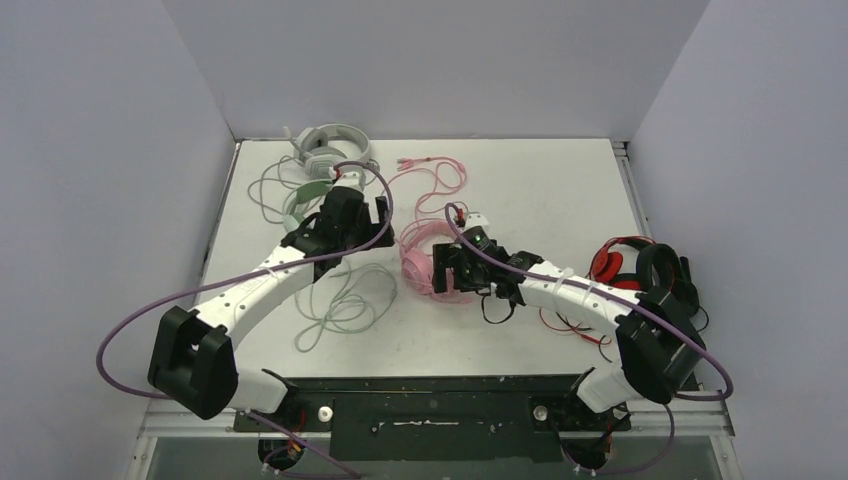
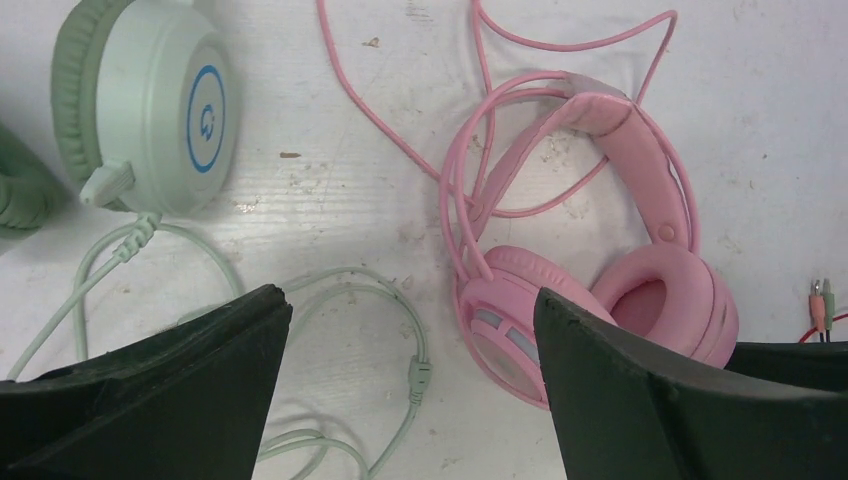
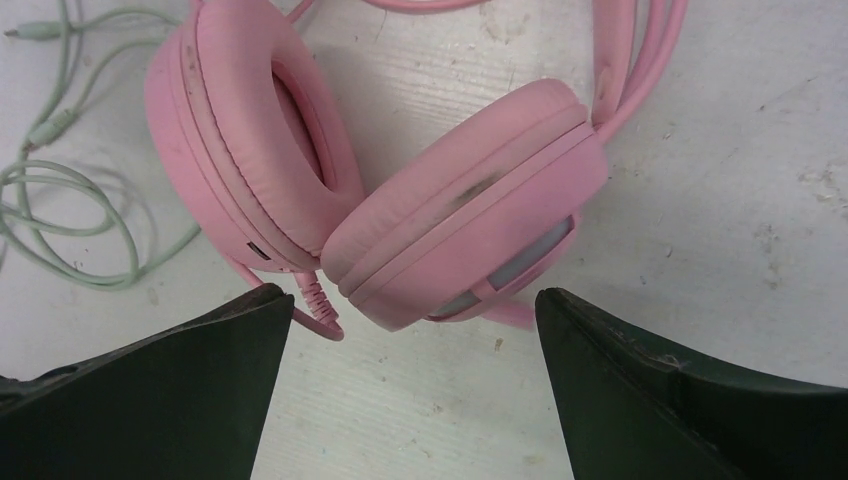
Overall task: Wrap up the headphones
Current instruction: Move the headphones to the center of the board, then pick up the headphones from the center of the board.
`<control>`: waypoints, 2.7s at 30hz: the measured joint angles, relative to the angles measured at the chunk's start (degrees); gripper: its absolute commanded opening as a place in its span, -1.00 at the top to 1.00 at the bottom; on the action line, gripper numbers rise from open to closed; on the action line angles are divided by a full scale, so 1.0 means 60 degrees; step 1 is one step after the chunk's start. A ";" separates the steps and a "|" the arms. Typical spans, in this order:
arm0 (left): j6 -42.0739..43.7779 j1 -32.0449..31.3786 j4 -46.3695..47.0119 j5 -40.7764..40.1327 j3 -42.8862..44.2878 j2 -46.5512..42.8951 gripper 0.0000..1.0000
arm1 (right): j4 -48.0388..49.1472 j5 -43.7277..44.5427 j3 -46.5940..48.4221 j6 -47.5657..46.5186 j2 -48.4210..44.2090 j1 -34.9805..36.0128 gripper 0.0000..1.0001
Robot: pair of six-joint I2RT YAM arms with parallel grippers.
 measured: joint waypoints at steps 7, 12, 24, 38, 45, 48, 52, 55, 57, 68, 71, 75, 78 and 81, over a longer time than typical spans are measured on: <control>0.0313 -0.0087 0.0546 0.0794 0.0051 0.0772 -0.79 | -0.0710 0.0907 -0.0011 -0.0233 0.0080 -0.0561 -0.95; 0.0594 -0.0656 0.0306 0.0867 0.1118 0.2102 -0.79 | -0.1461 0.2681 -0.0062 -0.0364 -0.0958 -0.2331 -1.00; 0.1282 -0.1209 0.0364 0.0856 0.3570 0.4342 -0.72 | -0.0831 0.1373 -0.0149 -0.1082 -0.2044 -0.2120 -1.00; 0.0922 -0.1209 0.0641 0.0681 0.5370 0.6991 -0.54 | 0.0328 0.1490 0.0084 0.1370 -0.0681 -0.2248 -1.00; 0.0277 -0.1319 0.0688 0.0401 0.4918 0.7056 -0.35 | 0.0743 0.1115 -0.0135 0.1399 -0.0481 -0.2583 -1.00; -0.0364 -0.1628 0.0936 -0.0131 0.3493 0.6382 -0.34 | 0.0841 0.0951 -0.0466 0.1377 -0.0503 -0.2809 -1.00; -0.1432 -0.2608 0.1005 -0.0892 0.1639 0.4885 -0.40 | 0.0860 0.0703 -0.1013 0.1242 -0.0699 -0.3016 -1.00; -0.2259 -0.3588 0.1155 -0.1348 0.0532 0.3712 -0.70 | 0.0860 0.0619 -0.1246 0.1071 -0.0947 -0.3111 -1.00; -0.2703 -0.4102 0.1169 -0.1439 0.0066 0.3075 -0.78 | 0.0809 0.0488 -0.1355 0.0947 -0.1166 -0.3129 -1.00; -0.2357 -0.3013 0.1304 -0.0801 -0.0357 0.1592 -0.65 | 0.0514 -0.0594 -0.1428 -0.0135 -0.1741 -0.3133 -1.00; -0.1585 -0.2521 0.1311 -0.0372 -0.0433 0.1596 -0.48 | 0.0284 -0.0674 -0.1428 -0.0262 -0.1749 -0.3104 -1.00; -0.0623 -0.2393 0.1300 0.0226 -0.0233 0.1993 -0.33 | 0.0146 -0.0692 -0.1570 -0.0328 -0.1905 -0.3053 -0.99; -0.0197 -0.2408 0.1290 0.0554 0.0233 0.2714 -0.32 | 0.0102 -0.0688 -0.1657 -0.0339 -0.2004 -0.3053 -0.99; -0.0055 -0.2412 0.1286 0.0743 0.0433 0.3144 -0.32 | 0.0087 -0.0685 -0.1672 -0.0339 -0.2007 -0.3038 -0.99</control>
